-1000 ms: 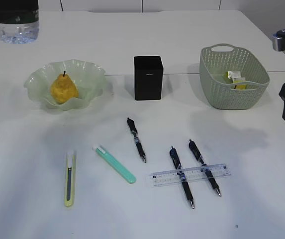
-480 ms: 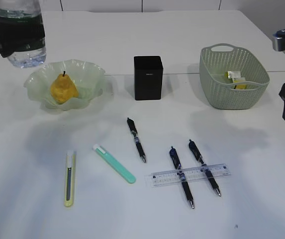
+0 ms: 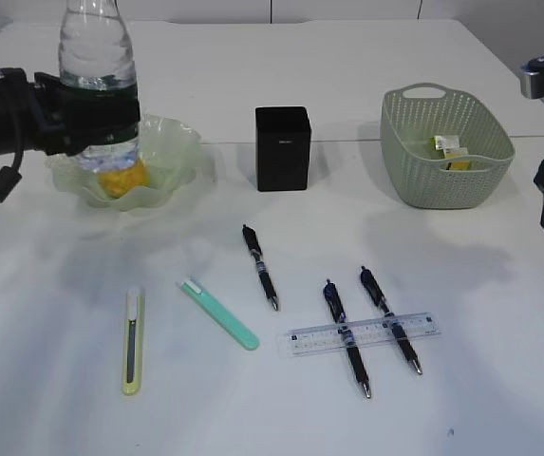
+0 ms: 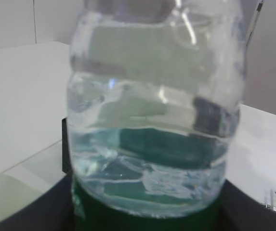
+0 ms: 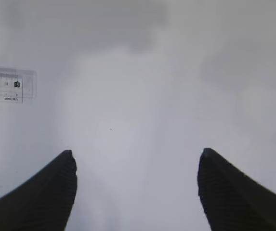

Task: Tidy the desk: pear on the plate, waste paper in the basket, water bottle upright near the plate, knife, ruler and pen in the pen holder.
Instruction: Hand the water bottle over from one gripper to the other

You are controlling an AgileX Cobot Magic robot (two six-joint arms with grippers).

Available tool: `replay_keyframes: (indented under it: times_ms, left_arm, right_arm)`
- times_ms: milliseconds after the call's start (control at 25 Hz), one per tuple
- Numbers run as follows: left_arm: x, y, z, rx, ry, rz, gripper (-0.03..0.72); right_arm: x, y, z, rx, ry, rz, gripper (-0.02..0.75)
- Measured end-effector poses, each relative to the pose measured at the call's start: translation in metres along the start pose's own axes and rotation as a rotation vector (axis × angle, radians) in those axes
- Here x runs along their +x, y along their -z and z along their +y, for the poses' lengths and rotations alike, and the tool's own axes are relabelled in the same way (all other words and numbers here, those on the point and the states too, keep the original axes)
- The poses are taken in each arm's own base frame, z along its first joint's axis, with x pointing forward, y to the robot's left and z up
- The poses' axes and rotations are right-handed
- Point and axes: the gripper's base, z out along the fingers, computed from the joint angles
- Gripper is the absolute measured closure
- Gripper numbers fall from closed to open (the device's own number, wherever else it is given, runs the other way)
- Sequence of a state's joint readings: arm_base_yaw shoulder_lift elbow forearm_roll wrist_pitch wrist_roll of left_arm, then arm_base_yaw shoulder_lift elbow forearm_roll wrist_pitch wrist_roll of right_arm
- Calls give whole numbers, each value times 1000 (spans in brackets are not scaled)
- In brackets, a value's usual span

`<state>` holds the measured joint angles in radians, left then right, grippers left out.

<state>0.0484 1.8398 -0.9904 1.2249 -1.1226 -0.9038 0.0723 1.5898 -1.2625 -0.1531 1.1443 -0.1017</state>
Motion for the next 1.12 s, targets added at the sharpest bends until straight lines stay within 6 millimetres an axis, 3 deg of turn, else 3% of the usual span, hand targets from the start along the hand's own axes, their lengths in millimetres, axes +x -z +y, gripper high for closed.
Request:
replay_keyframes:
  times_ms: [120, 480, 1120]
  left_arm:
    - [9, -7, -2, 14, 15, 19, 308]
    - [11, -10, -3, 20, -1, 19, 308]
    - [64, -31, 15, -58, -8, 22, 308]
  right_arm:
    - [0, 0, 0, 0, 2, 0, 162]
    - [0, 0, -4, 42, 30, 4, 162]
    - [0, 0, -4, 44, 31, 5, 162]
